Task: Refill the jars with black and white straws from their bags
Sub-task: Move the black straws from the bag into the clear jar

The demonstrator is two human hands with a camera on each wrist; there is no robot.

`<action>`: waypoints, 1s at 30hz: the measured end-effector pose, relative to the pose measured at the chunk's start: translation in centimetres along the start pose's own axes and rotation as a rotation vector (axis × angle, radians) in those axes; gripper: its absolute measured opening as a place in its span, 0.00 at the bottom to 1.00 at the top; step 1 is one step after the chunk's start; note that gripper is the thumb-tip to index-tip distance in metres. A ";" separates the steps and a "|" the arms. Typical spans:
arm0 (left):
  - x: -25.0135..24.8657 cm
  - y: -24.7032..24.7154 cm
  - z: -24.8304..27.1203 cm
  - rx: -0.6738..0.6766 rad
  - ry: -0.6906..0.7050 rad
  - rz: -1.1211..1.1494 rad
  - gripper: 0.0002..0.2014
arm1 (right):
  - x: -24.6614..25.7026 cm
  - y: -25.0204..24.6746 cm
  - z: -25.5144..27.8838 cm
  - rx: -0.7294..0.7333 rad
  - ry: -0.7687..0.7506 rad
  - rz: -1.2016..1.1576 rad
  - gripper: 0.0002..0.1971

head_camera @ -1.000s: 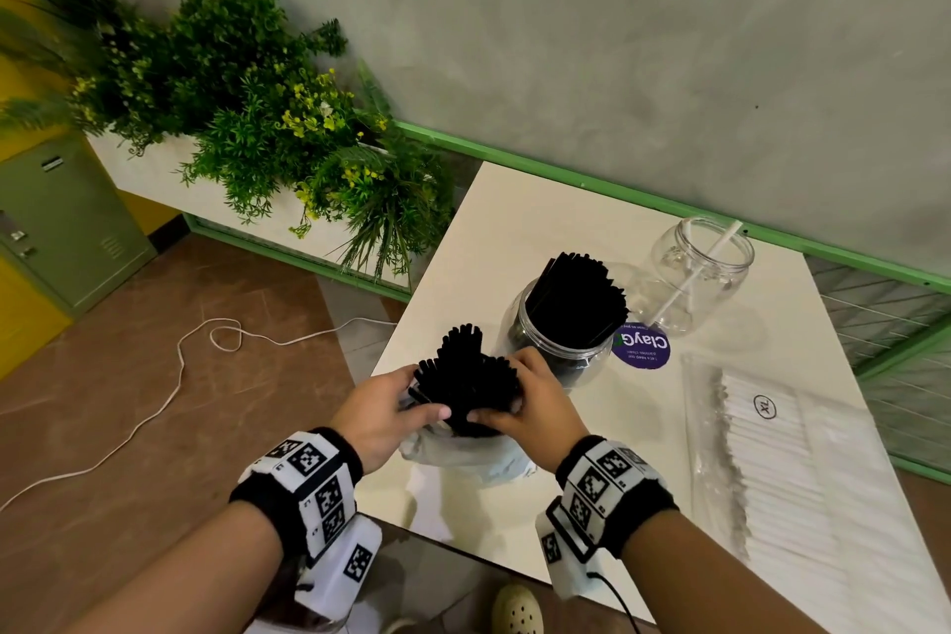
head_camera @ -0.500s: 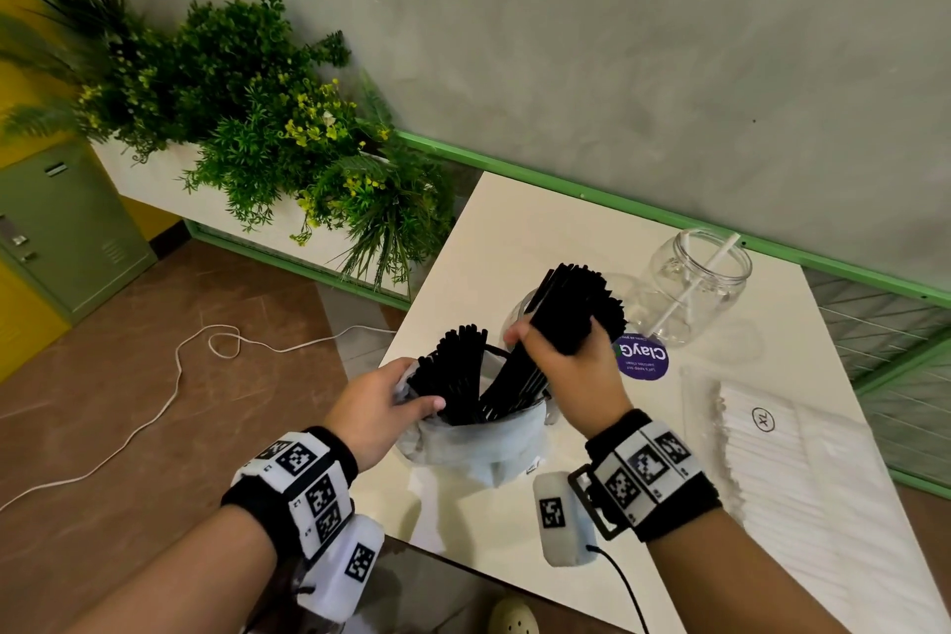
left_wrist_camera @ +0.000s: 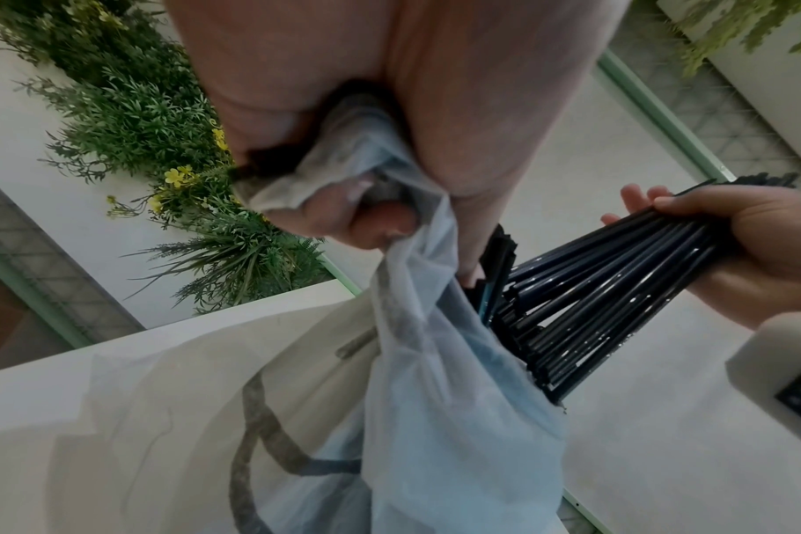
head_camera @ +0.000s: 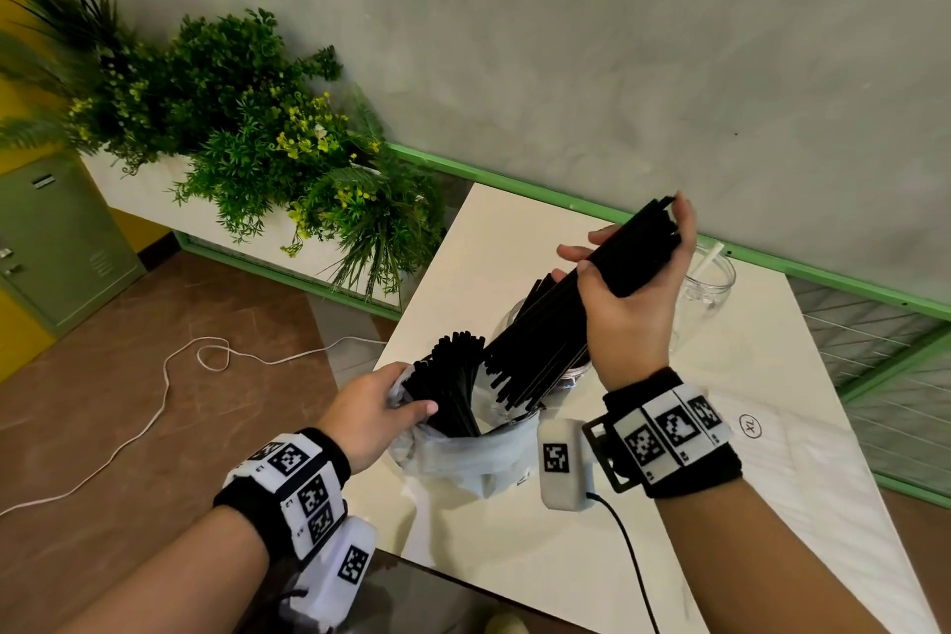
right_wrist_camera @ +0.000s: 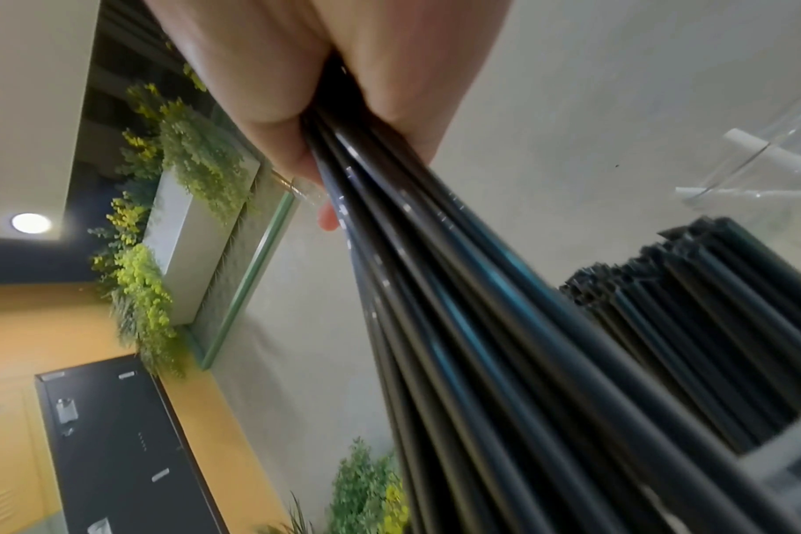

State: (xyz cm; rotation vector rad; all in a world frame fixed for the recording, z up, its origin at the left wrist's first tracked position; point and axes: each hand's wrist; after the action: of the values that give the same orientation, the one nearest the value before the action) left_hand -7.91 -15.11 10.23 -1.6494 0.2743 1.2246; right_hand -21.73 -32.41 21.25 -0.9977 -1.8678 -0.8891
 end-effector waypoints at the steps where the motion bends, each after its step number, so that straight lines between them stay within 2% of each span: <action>1: 0.0 0.0 -0.1 -0.002 -0.010 -0.001 0.08 | 0.4 0.0 -0.3 -0.016 -0.005 -0.016 0.42; 9: -0.2 -0.1 -0.3 0.015 -0.008 0.020 0.08 | 2.5 -0.5 -2.2 -0.169 -0.161 -0.056 0.35; 12: 0.0 0.0 -0.3 0.020 -0.010 0.030 0.07 | 1.5 -0.5 -2.8 -0.216 -0.229 -0.015 0.35; 19: 0.7 0.0 -0.1 0.041 -0.011 0.063 0.08 | -2.0 -1.1 -2.5 -0.215 -0.250 0.104 0.35; 26: 0.5 -0.1 0.2 0.018 -0.013 -0.006 0.10 | -6.1 -1.3 -0.4 -0.143 -0.106 0.212 0.31; 30: 0.7 -0.3 0.2 0.029 -0.022 -0.004 0.09 | -8.6 -1.2 0.0 -0.027 0.106 0.323 0.23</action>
State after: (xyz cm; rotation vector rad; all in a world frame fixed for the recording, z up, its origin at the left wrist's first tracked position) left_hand -7.54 -14.58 9.82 -1.6101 0.2731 1.2297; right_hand -19.75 -35.52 13.43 -1.2038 -1.5543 -0.7582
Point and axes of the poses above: each hand's wrist, its own z-axis away from the middle knuckle, its own y-axis out of the palm, x = y × z, and after that the axes turned 2 degrees about -x, right-handed
